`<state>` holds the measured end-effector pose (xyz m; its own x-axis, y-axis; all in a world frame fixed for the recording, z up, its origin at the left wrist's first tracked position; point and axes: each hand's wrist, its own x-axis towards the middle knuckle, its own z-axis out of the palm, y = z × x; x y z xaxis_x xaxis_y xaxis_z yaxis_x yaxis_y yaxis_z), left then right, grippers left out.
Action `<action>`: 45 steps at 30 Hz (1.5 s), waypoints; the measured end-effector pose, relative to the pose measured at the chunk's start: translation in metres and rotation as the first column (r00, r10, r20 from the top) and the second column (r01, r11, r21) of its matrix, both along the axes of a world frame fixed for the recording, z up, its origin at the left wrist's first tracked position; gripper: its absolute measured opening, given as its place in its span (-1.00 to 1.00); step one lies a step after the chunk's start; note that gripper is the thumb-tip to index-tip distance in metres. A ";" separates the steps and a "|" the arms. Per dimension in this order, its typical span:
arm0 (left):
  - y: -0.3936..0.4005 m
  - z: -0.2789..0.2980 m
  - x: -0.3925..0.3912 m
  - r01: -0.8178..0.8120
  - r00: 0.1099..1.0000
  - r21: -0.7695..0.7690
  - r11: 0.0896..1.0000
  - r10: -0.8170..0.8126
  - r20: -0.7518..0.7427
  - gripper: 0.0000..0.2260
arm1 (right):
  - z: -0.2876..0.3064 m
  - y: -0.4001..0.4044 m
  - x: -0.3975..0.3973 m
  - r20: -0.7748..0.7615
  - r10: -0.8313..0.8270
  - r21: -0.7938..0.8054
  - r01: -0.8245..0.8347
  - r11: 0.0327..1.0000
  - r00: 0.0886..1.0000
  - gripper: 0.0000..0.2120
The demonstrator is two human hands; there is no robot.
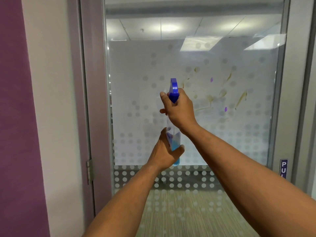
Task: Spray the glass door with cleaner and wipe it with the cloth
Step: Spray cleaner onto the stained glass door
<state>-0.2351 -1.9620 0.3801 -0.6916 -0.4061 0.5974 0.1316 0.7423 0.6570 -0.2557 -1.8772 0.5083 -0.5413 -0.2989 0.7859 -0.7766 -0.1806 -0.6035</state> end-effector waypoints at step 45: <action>0.144 -0.033 -0.110 0.208 0.975 -0.121 0.971 -0.196 0.101 -0.19 | -0.044 0.164 -0.114 0.168 -0.064 -0.178 0.094 0.980 0.984 -0.78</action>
<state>-0.3453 -1.8177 0.3471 -0.8030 -0.1756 0.5695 0.2338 0.7862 0.5721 -0.3698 -1.7128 0.4643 -0.6808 -0.1084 0.7244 -0.6886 -0.2425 -0.6834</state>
